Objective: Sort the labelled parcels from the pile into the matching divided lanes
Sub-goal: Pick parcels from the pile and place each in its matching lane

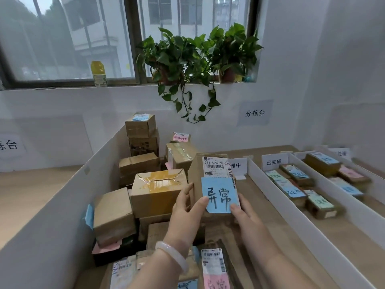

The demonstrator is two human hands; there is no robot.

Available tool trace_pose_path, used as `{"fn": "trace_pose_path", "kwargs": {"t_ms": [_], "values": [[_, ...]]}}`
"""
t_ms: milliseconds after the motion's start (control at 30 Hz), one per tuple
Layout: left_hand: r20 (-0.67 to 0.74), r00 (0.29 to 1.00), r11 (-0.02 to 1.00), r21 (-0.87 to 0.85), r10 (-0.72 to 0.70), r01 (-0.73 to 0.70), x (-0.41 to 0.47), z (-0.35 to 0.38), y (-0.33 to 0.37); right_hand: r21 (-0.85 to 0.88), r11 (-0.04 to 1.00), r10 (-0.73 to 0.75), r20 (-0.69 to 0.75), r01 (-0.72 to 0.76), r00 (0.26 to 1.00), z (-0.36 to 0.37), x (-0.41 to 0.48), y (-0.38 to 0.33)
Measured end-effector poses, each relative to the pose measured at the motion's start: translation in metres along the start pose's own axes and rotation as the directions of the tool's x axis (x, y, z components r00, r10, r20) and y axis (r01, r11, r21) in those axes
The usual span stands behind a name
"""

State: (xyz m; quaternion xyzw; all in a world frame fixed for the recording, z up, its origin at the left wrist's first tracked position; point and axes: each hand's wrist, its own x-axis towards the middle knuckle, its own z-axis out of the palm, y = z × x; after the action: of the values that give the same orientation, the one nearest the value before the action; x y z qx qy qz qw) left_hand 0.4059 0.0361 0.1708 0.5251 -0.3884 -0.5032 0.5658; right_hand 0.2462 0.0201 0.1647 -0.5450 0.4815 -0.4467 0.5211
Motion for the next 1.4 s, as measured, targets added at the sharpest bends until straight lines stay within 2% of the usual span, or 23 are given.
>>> {"fn": "trace_pose_path", "kwargs": {"t_ms": [100, 300, 400, 500, 600, 700, 800, 933, 1167, 1400], "values": [[0.099, 0.994, 0.999, 0.011, -0.041, 0.04, 0.006, 0.028, -0.017, -0.007, 1.0, 0.019, -0.1, -0.019, 0.995, -0.028, -0.007, 0.008], [0.203, 0.975, 0.995, 0.071, -0.088, 0.075, 0.003, 0.106, -0.044, -0.025, 0.999, 0.04, -0.256, -0.048, 0.966, -0.102, -0.033, 0.02], [0.287, 0.956, 0.997, 0.068, -0.054, 0.036, -0.008, 0.154, -0.058, -0.021, 0.999, 0.036, -0.327, -0.045, 0.944, -0.146, -0.051, 0.025], [0.343, 0.936, 0.989, 0.147, -0.071, 0.021, -0.025, 0.205, -0.068, -0.035, 0.997, 0.044, -0.38, -0.062, 0.924, -0.196, -0.067, 0.029], [0.348, 0.93, 0.978, 0.203, -0.119, 0.049, -0.036, 0.263, -0.082, -0.039, 0.995, 0.068, -0.396, -0.09, 0.916, -0.252, -0.082, 0.035], [0.365, 0.92, 0.984, 0.158, -0.141, 0.088, -0.053, 0.327, -0.093, -0.049, 0.991, 0.095, -0.415, -0.126, 0.905, -0.315, -0.095, 0.041], [0.447, 0.883, 0.988, 0.102, -0.146, 0.112, -0.069, 0.392, -0.108, -0.094, 0.988, 0.071, -0.425, -0.121, 0.902, -0.379, -0.11, 0.045], [0.442, 0.885, 0.988, 0.1, -0.146, 0.114, -0.081, 0.468, -0.127, -0.131, 0.984, 0.052, -0.446, -0.123, 0.893, -0.453, -0.126, 0.053], [0.438, 0.878, 0.982, 0.082, -0.19, 0.172, -0.078, 0.549, -0.141, -0.162, 0.973, 0.068, -0.475, -0.163, 0.877, -0.536, -0.116, 0.064], [0.415, 0.87, 0.961, 0.048, -0.269, 0.274, -0.015, 0.609, -0.17, -0.153, 0.97, 0.104, -0.44, -0.188, 0.892, -0.593, -0.06, 0.081]]}}
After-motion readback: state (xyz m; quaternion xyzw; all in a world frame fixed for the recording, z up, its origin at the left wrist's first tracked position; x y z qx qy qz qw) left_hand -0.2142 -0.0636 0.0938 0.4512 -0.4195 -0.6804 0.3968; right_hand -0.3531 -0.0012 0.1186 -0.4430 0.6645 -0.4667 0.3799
